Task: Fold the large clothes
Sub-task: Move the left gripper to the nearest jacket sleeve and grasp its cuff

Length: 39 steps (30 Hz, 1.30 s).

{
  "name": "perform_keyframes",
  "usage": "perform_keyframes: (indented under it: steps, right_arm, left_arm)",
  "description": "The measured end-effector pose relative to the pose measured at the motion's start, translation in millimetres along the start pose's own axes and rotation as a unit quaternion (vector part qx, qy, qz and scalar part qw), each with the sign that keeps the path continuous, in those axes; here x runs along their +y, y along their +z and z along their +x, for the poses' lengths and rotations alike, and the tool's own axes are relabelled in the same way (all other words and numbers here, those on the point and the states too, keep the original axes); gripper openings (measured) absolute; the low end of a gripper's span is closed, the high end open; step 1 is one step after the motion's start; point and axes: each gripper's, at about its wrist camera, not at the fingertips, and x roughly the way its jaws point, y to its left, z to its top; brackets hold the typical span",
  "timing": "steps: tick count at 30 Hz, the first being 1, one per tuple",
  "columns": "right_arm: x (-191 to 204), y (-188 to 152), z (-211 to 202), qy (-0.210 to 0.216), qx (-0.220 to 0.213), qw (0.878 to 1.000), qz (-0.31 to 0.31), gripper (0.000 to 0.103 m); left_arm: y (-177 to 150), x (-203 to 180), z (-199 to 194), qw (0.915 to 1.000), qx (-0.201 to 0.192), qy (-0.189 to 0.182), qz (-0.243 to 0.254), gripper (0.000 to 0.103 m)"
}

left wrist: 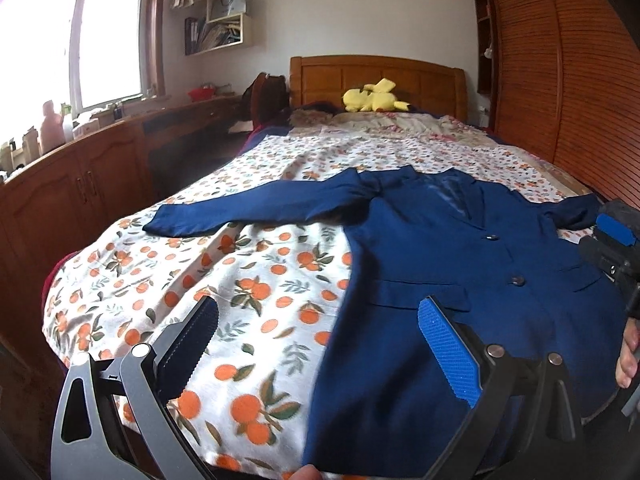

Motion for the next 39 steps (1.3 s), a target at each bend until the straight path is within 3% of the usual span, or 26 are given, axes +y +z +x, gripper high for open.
perform_keyframes:
  steps: [11, 18, 29, 34, 39]
  right_arm:
    - [17, 28, 86, 0.046, 0.017, 0.999, -0.019, 0.096]
    - [16, 26, 129, 0.056, 0.029, 0.998, -0.009, 0.096]
    - [12, 15, 168, 0.068, 0.069, 0.995, 0.003, 0.096]
    - [14, 10, 174, 0.069, 0.077, 0.995, 0.001, 0.096]
    - [16, 8, 177, 0.066, 0.081, 0.995, -0.004, 0.096]
  left_arm:
    - [30, 56, 44, 0.9989, 0.023, 0.027, -0.032, 0.101]
    - [46, 97, 86, 0.9972, 0.049, 0.031, -0.048, 0.101]
    - [73, 146, 157, 0.9924, 0.071, -0.005, -0.100, 0.100]
    - [84, 171, 200, 0.9866, 0.089, -0.012, -0.137, 0.091]
    - [90, 198, 253, 0.9779, 0.123, 0.009, -0.168, 0.079]
